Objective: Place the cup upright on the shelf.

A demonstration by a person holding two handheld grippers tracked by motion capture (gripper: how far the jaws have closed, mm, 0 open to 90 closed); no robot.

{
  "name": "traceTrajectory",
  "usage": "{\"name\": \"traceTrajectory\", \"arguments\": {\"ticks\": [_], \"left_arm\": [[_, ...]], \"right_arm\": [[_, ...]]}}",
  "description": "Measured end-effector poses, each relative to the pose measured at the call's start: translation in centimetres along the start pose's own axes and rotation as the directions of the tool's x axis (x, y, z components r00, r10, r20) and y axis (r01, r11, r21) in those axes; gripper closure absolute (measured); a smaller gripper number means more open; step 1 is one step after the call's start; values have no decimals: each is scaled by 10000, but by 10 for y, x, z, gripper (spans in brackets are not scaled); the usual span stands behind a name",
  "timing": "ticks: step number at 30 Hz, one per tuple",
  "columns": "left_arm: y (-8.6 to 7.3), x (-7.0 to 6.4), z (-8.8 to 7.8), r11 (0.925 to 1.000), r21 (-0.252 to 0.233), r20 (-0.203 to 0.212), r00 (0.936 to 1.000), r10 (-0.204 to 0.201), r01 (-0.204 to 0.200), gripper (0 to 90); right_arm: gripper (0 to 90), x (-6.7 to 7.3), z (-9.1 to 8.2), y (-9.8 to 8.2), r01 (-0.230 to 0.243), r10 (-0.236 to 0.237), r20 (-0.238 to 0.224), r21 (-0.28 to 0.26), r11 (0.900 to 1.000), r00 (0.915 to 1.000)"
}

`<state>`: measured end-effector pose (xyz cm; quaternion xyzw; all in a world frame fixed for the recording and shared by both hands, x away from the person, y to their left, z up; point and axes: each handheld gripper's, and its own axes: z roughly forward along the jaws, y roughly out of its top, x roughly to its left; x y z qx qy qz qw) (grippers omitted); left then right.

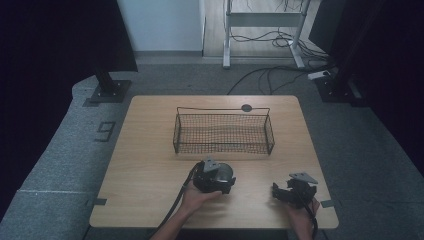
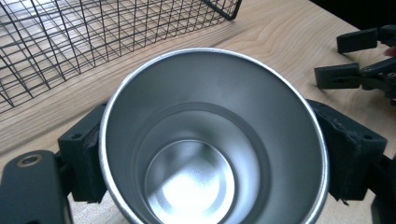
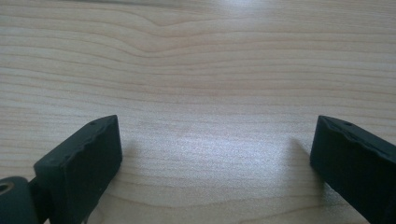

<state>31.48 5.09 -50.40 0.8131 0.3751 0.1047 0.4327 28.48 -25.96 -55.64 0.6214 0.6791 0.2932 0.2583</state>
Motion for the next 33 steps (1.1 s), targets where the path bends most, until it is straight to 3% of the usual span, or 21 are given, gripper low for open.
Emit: {"name": "traceTrajectory", "arguments": {"ticks": [33], "left_arm": [[22,18,-45,9974,-712,-151,9998,-122,111,139]], "right_arm": [[21,0,0,0,2,-2,0,0,10000,10000]]}}
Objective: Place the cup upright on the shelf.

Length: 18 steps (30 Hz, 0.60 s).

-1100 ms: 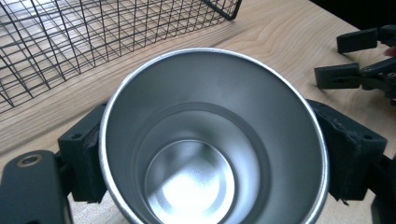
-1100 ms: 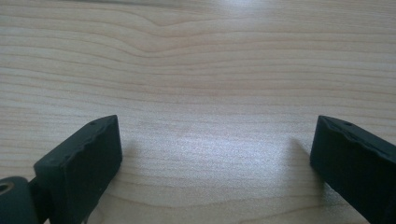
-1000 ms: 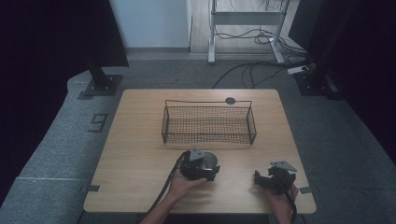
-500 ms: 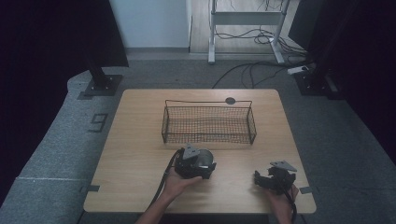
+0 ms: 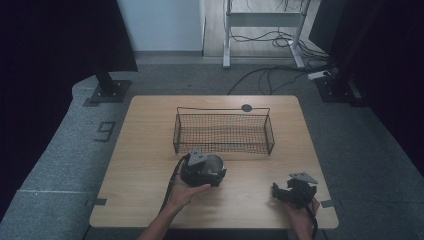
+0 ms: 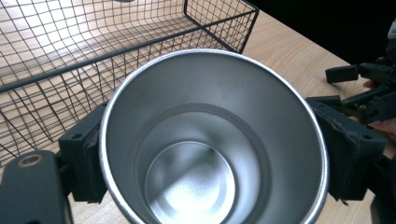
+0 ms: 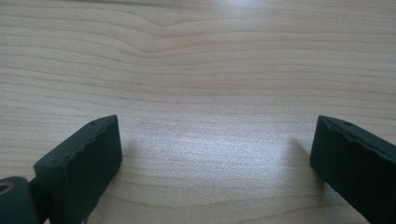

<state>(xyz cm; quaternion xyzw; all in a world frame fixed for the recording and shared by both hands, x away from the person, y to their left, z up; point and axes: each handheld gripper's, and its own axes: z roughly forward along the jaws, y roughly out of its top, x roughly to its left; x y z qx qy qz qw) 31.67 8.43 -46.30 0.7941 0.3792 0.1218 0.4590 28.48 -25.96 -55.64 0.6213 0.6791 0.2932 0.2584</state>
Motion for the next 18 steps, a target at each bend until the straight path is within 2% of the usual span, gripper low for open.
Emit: {"name": "traceTrajectory", "arguments": {"ticks": [18], "left_arm": [[14,10,-9,9997,-198,-147,9998,-121,118,139]], "right_arm": [[21,0,0,0,-6,6,-1,2,10000,10000]]}}
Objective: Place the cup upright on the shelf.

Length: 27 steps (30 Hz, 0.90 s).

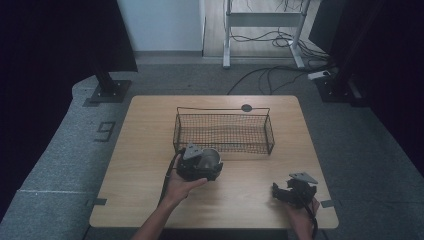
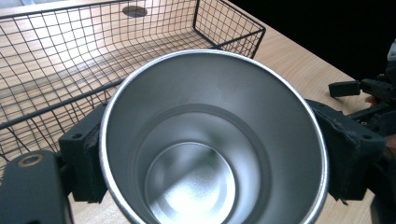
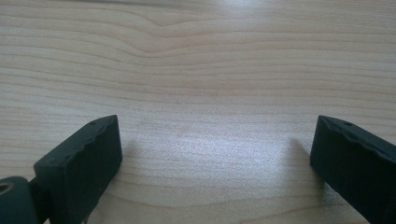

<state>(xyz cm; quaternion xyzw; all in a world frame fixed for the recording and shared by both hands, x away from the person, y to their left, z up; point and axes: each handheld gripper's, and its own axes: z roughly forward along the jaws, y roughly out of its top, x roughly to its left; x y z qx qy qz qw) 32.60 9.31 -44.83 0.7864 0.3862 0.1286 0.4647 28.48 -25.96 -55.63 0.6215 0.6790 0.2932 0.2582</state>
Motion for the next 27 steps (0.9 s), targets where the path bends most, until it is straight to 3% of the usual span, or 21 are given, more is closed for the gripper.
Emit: {"name": "traceTrajectory", "arguments": {"ticks": [18,27], "left_arm": [[9,10,2,9999,52,-21,9999,-143,143,140],[17,12,3,10000,96,-110,9999,-19,20,140]], "right_arm": [[21,0,0,0,-5,5,1,0,10000,10000],[22,0,0,0,-27,27,7,3,10000,10000]]}}
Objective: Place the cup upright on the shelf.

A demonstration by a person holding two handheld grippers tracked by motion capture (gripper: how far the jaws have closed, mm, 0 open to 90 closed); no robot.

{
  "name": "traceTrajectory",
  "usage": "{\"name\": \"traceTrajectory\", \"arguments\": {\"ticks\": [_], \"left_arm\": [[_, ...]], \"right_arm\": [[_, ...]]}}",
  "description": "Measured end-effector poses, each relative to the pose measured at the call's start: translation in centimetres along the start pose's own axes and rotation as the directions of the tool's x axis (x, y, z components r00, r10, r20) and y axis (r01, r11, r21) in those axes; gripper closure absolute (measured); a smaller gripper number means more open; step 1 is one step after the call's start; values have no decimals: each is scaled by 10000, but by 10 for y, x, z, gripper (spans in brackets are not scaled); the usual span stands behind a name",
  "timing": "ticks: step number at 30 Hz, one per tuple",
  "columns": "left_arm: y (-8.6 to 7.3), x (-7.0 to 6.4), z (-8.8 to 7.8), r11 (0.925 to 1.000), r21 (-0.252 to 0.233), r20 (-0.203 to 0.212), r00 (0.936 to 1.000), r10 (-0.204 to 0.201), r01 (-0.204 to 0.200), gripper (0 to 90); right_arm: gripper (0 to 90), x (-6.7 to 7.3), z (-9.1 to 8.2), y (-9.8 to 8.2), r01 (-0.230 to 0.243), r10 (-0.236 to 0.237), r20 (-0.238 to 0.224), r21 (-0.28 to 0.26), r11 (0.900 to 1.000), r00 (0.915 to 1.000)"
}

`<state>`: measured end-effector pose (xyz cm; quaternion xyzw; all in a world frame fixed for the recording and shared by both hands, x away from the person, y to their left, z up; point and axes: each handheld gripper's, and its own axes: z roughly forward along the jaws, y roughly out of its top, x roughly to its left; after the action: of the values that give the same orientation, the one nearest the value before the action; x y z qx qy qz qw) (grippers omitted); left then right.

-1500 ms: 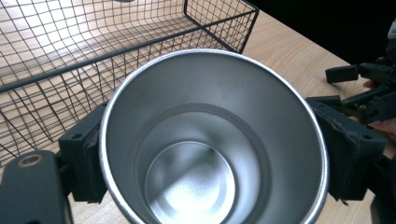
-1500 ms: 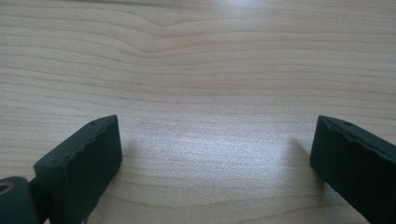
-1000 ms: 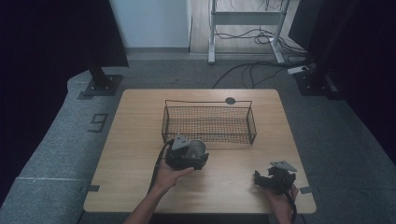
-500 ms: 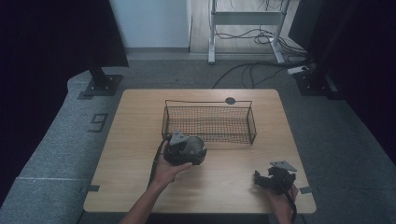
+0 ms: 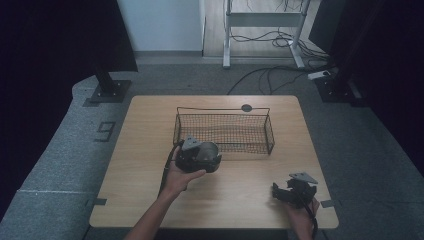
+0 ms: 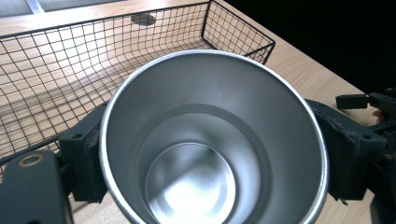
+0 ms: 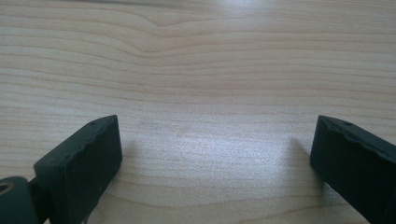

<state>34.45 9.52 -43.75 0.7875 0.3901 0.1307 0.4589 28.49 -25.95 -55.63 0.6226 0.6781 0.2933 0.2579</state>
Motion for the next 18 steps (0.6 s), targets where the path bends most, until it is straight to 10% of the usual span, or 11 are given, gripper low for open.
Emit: {"name": "traceTrajectory", "arguments": {"ticks": [18], "left_arm": [[16,7,1,9999,-100,-97,9999,-90,89,140]], "right_arm": [[21,0,0,0,21,-21,-4,-12,10000,10000]]}}
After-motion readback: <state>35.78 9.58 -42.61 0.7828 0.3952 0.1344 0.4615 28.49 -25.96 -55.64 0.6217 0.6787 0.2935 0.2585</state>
